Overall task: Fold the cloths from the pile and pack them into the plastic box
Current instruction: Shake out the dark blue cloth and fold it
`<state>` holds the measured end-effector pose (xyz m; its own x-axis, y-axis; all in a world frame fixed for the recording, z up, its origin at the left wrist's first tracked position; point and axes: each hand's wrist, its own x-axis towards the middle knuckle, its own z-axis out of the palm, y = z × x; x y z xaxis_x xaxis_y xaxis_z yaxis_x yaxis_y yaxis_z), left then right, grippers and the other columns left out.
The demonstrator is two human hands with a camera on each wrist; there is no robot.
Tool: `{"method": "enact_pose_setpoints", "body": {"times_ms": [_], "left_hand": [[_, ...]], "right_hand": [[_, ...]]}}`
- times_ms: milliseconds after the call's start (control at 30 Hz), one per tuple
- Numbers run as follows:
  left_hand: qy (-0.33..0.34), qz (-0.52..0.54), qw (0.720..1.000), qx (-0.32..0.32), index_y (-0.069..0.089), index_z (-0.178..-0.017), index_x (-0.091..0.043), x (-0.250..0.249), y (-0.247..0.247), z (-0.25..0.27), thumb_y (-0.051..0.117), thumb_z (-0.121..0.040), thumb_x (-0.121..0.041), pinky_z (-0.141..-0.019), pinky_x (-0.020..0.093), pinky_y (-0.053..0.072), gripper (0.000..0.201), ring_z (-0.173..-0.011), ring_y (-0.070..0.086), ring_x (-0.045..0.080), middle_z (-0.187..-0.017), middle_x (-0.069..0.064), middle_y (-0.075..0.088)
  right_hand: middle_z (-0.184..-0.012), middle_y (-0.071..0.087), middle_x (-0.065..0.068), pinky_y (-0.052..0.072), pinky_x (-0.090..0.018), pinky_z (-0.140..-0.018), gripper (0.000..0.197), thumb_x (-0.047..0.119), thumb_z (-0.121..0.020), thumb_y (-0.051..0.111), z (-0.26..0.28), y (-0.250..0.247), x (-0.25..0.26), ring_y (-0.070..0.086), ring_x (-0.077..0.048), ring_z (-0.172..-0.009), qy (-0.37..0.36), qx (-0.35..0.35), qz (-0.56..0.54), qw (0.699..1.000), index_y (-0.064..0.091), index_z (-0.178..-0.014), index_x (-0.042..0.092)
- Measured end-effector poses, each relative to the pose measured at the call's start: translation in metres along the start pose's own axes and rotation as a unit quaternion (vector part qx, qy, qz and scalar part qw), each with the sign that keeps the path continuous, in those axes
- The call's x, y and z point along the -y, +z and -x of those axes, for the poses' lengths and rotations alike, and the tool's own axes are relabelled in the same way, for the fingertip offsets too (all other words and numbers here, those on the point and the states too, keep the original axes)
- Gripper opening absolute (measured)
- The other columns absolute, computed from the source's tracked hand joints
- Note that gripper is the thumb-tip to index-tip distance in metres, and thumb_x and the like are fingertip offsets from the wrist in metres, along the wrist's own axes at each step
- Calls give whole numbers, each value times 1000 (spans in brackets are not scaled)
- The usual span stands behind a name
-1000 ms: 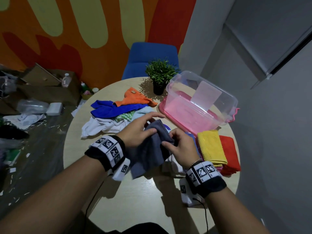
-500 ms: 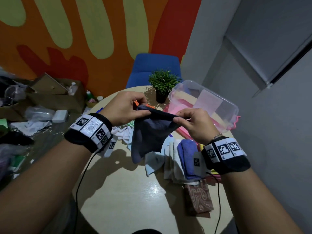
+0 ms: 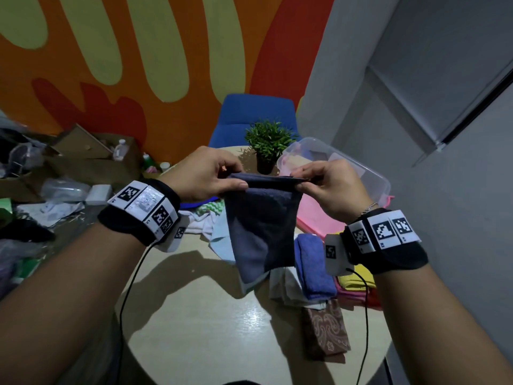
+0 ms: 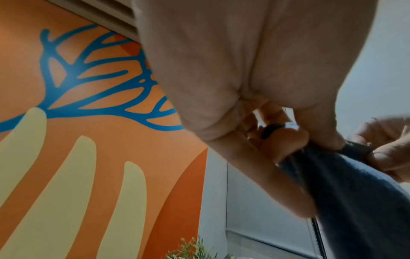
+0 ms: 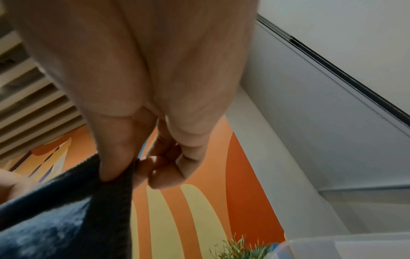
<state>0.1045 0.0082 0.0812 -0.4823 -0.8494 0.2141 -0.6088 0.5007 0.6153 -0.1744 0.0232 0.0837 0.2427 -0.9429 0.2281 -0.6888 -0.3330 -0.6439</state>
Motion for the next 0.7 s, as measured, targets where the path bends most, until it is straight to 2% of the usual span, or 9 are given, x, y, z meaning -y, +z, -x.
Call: {"method": "enact_pose_setpoints", "body": {"times_ms": [67, 133, 233, 333, 400, 467, 500, 600, 700], "left_hand": [[23, -25, 999, -38, 73, -83, -21, -1, 0, -2, 78, -82, -35, -63, 28, 45, 15, -73, 59, 4, -81, -9, 64], [34, -35, 996, -72, 75, -84, -19, -2, -1, -5, 80, -81, -34, -65, 23, 41, 16, -74, 56, 2, -84, -9, 61], [46, -58, 991, -109, 75, -82, -17, -6, 0, -7, 82, -79, -32, -66, 27, 47, 17, -78, 56, 11, -89, -6, 59], [35, -69, 987, -143, 69, -76, -18, -7, 0, -9, 83, -76, -36, -68, 20, 47, 23, -82, 52, 10, -97, -4, 55], [27, -60, 987, -150, 67, -75, -18, -7, -2, -10, 84, -76, -36, -69, 27, 51, 25, -80, 56, 12, -93, -2, 61], [14, -35, 988, -148, 70, -78, -17, -7, -4, -10, 83, -77, -34, -71, 38, 54, 21, -78, 62, 15, -84, -3, 67], [2, -18, 989, -148, 72, -80, -17, -8, -6, -10, 82, -79, -32, -73, 39, 55, 18, -78, 65, 14, -81, -4, 69], [-18, 13, 987, -159, 76, -82, -17, -9, -8, -10, 83, -78, -28, -73, 32, 56, 14, -76, 66, 6, -79, -6, 72], [-16, 35, 985, -171, 77, -80, -16, -12, -9, -9, 86, -75, -27, -67, 26, 55, 15, -72, 64, 5, -77, -7, 71]], "right_hand": [[-94, 75, 2, 55, -43, -87, 13, 9, -83, 76, -1, -3, 3, 69, -18, -90, 5, 9, 29, 1000, 79, -91, 19], [-90, 75, 0, 55, -42, -85, 10, 11, -84, 76, -1, -5, 6, 68, -20, -86, 18, 6, 48, 999, 79, -90, 18], [-83, 74, 0, 55, -42, -80, 6, 12, -83, 78, 0, -5, 8, 67, -21, -79, 31, -15, 61, 998, 79, -88, 16], [-78, 74, -3, 56, -42, -76, 6, 12, -80, 80, 0, -5, 8, 67, -24, -75, 37, -38, 46, 998, 78, -86, 14], [-76, 73, -5, 56, -43, -74, 7, 11, -78, 83, 1, -5, 8, 66, -23, -71, 52, -50, 16, 997, 77, -82, 13], [-73, 72, -7, 56, -41, -70, 10, 12, -75, 85, 3, -6, 9, 61, -18, -64, 62, -54, -22, 996, 75, -75, 13], [-73, 72, -8, 54, -39, -68, 13, 14, -75, 86, 4, -6, 10, 57, -15, -61, 63, -55, -39, 996, 73, -72, 14], [-72, 72, -7, 51, -37, -64, 20, 18, -79, 83, 5, -7, 11, 56, -11, -61, 59, -72, -87, 992, 70, -65, 24], [-72, 71, -1, 53, -40, -68, 17, 15, -83, 79, 5, -5, 10, 61, -17, -63, 54, -100, -99, 989, 73, -67, 19]]}}
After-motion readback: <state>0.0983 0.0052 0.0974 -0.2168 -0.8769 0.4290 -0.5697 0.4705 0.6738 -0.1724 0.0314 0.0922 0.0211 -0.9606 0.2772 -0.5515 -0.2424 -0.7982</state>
